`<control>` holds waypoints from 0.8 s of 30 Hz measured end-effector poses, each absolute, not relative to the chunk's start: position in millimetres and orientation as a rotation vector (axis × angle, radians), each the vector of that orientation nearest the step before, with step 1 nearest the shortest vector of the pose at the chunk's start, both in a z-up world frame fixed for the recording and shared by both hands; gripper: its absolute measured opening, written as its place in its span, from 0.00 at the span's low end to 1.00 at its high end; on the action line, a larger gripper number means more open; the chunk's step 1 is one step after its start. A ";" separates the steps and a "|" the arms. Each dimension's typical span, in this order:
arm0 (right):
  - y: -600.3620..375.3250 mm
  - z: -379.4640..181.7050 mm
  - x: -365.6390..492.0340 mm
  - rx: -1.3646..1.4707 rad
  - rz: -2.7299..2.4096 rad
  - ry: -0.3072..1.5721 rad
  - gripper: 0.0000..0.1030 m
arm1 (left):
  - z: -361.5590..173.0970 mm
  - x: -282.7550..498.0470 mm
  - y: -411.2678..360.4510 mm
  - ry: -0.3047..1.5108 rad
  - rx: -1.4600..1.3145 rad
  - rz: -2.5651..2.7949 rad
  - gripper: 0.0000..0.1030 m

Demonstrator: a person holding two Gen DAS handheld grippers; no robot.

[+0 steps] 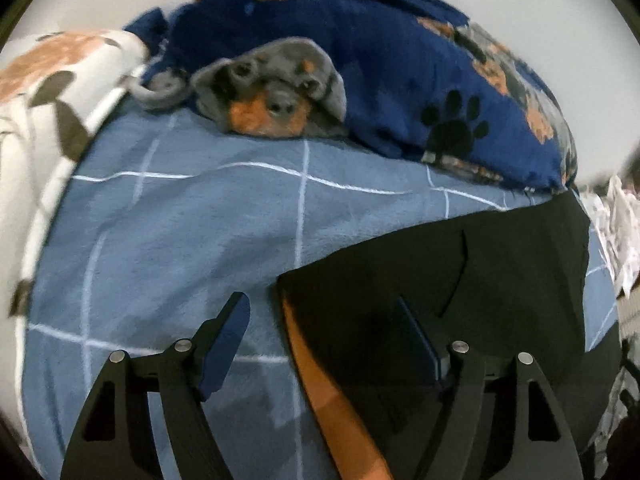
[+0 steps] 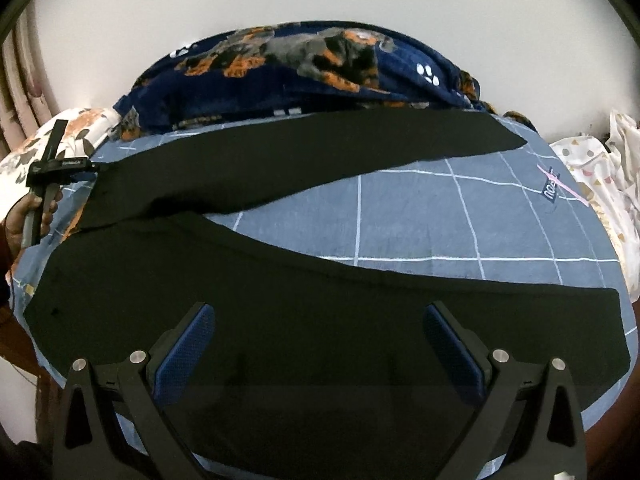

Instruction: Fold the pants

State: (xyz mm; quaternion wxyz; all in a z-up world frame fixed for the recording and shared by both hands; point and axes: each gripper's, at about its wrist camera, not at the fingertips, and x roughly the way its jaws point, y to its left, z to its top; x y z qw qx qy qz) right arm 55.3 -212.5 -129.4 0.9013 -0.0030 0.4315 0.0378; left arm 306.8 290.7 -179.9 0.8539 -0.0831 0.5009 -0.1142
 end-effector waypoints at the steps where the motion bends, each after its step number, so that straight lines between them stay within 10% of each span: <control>1: -212.1 -130.1 56.1 -0.008 0.077 0.895 1.00 | -182.8 309.1 287.9 1.054 -0.160 -0.248 0.68; 6: -210.5 -131.7 58.6 -0.007 0.076 0.904 1.00 | -180.8 316.0 288.2 1.042 -0.180 -0.233 0.14; 24: -255.6 -103.2 204.2 0.688 0.471 0.906 1.00 | -76.2 148.1 225.3 0.648 -0.244 -0.302 0.09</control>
